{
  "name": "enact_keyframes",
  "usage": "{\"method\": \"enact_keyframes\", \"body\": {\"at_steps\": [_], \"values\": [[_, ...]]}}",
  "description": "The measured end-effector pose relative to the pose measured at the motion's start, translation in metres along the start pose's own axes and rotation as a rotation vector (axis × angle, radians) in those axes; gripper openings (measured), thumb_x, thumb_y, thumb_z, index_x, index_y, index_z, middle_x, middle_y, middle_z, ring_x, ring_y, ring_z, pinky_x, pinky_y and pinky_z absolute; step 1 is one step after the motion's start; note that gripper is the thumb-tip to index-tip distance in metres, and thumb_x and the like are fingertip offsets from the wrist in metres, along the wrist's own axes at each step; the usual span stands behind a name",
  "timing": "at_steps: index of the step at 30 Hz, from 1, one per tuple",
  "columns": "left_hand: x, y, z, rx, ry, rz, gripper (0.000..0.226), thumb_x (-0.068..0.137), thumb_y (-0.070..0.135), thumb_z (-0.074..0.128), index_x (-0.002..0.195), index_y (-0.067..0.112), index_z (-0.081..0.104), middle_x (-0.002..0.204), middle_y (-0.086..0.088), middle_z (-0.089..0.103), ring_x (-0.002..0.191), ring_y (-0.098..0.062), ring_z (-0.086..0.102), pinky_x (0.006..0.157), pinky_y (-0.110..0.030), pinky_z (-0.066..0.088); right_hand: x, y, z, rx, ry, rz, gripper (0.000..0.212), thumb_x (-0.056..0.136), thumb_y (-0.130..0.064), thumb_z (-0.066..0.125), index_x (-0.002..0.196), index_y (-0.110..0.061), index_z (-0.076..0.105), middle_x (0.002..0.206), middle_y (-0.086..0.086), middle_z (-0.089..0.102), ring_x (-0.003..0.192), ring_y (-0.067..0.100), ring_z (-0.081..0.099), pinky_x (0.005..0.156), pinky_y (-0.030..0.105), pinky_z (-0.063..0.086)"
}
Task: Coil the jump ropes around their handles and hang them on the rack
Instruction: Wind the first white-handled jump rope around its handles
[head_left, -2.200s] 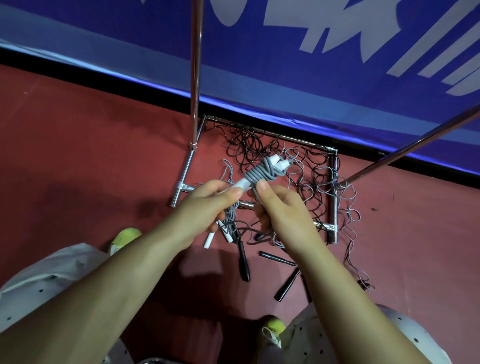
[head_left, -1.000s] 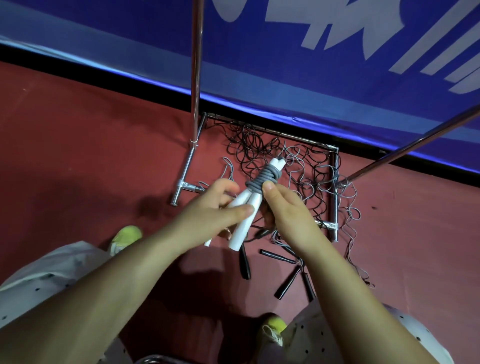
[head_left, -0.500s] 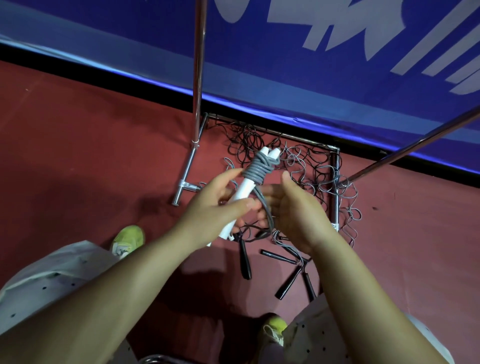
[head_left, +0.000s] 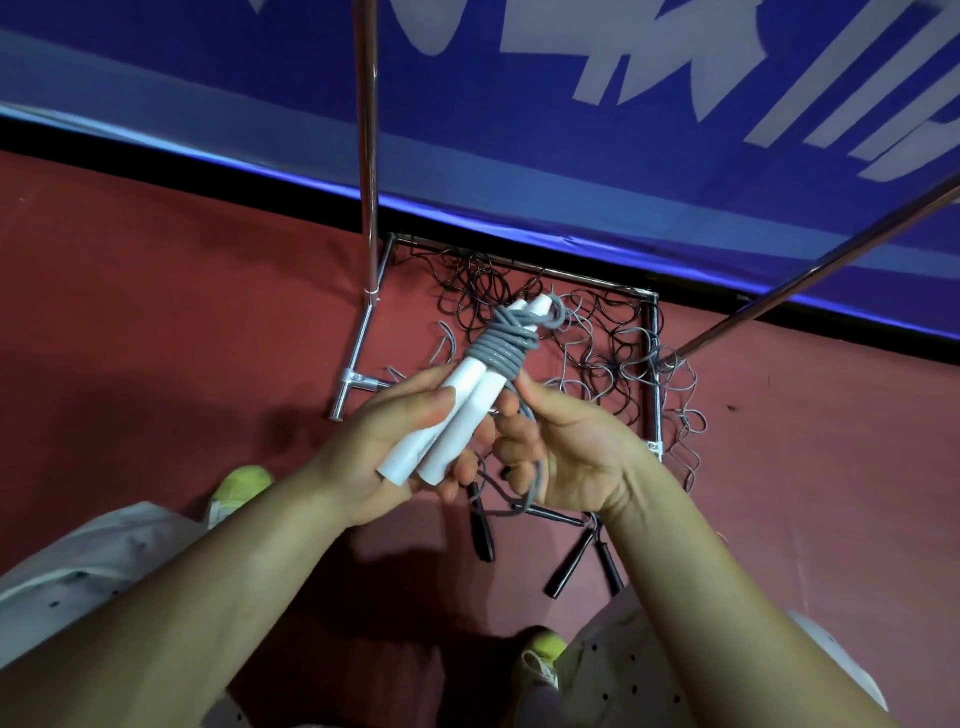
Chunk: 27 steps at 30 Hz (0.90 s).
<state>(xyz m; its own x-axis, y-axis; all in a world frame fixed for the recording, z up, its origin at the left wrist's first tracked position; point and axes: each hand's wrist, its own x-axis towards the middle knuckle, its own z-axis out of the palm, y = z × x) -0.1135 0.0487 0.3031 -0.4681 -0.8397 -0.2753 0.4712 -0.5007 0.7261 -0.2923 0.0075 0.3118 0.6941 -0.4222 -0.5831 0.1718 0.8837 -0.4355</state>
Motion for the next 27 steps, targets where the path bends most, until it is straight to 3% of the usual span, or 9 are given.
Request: {"method": "enact_keyframes", "body": {"at_steps": [3,6,10,14,17,20,22,25,27], "values": [[0.002,0.002,0.0,-0.053,0.031,-0.044,0.059,0.051,0.052,0.083,0.098,0.018,0.073,0.077,-0.003,0.063,0.05,-0.015,0.055,0.043,-0.022,0.041,0.006,0.006,0.007,-0.139,0.234,-0.233,0.025,0.085,-0.033,0.057,0.07,-0.013,0.06,0.047,-0.006,0.05,0.039,0.004,0.045,0.041,0.017,0.042],[0.003,0.007,-0.001,-0.107,0.158,-0.109,0.044,0.067,0.036,0.069,0.102,0.01,0.065,0.072,-0.005,0.062,0.047,-0.016,0.053,0.039,-0.021,0.04,0.006,0.013,0.006,-0.716,0.41,-0.539,0.028,0.098,-0.019,0.05,0.071,-0.016,0.057,0.05,-0.007,0.051,0.043,0.006,0.046,0.045,0.017,0.038],[0.002,0.014,0.0,0.028,0.219,-0.132,0.035,0.072,0.029,0.053,0.097,0.007,0.062,0.068,-0.007,0.063,0.045,-0.017,0.053,0.037,-0.02,0.036,0.001,0.013,0.0,-1.418,0.559,-0.723,0.025,0.092,-0.03,0.05,0.071,-0.021,0.059,0.054,-0.011,0.047,0.055,0.002,0.046,0.054,0.017,0.034],[0.0,0.017,-0.004,0.289,0.24,-0.043,0.03,0.071,0.024,0.058,0.097,0.013,0.066,0.07,-0.003,0.067,0.048,-0.017,0.055,0.039,-0.02,0.036,-0.005,0.013,0.008,-1.275,0.559,-0.686,0.038,0.091,-0.036,0.044,0.069,-0.007,0.055,0.058,0.007,0.048,0.056,0.007,0.04,0.055,0.027,0.035],[0.004,0.015,-0.007,0.456,0.265,-0.003,0.03,0.068,0.028,0.065,0.097,0.025,0.07,0.069,0.005,0.065,0.052,-0.011,0.055,0.044,-0.018,0.04,-0.005,0.015,0.013,-1.097,0.556,-0.624,0.051,0.091,-0.047,0.038,0.061,-0.007,0.044,0.052,-0.008,0.04,0.051,0.007,0.034,0.051,0.026,0.027],[0.007,0.007,-0.011,0.704,0.24,0.041,0.04,0.062,0.048,0.069,0.102,0.049,0.069,0.083,0.012,0.068,0.073,-0.004,0.061,0.072,-0.03,0.053,0.003,0.017,0.013,-0.941,0.598,-0.536,0.062,0.082,-0.069,0.041,0.059,-0.011,0.04,0.05,-0.005,0.029,0.047,0.012,0.023,0.05,0.028,0.019],[0.006,0.006,-0.009,0.883,0.252,0.069,0.052,0.064,0.053,0.067,0.115,0.052,0.061,0.102,0.017,0.07,0.095,0.001,0.064,0.091,-0.035,0.052,0.007,0.018,0.014,-0.916,0.634,-0.489,0.079,0.072,-0.075,0.044,0.063,0.004,0.042,0.052,0.001,0.025,0.047,0.014,0.019,0.049,0.028,0.017],[0.0,0.01,-0.006,1.08,0.284,0.069,0.057,0.07,0.046,0.074,0.123,0.053,0.054,0.102,0.025,0.065,0.097,0.013,0.058,0.088,-0.018,0.048,0.01,0.018,0.016,-0.841,0.606,-0.481,0.075,0.07,-0.071,0.047,0.063,0.004,0.043,0.05,-0.003,0.022,0.046,0.012,0.016,0.047,0.026,0.015],[-0.003,0.015,0.001,0.946,0.294,0.062,0.048,0.064,0.05,0.076,0.108,0.051,0.058,0.092,0.023,0.064,0.082,0.012,0.06,0.073,-0.014,0.048,0.008,0.019,0.015,-0.803,0.539,-0.524,0.056,0.075,-0.065,0.048,0.057,-0.013,0.037,0.05,-0.007,0.023,0.047,0.01,0.017,0.047,0.027,0.016]]}}
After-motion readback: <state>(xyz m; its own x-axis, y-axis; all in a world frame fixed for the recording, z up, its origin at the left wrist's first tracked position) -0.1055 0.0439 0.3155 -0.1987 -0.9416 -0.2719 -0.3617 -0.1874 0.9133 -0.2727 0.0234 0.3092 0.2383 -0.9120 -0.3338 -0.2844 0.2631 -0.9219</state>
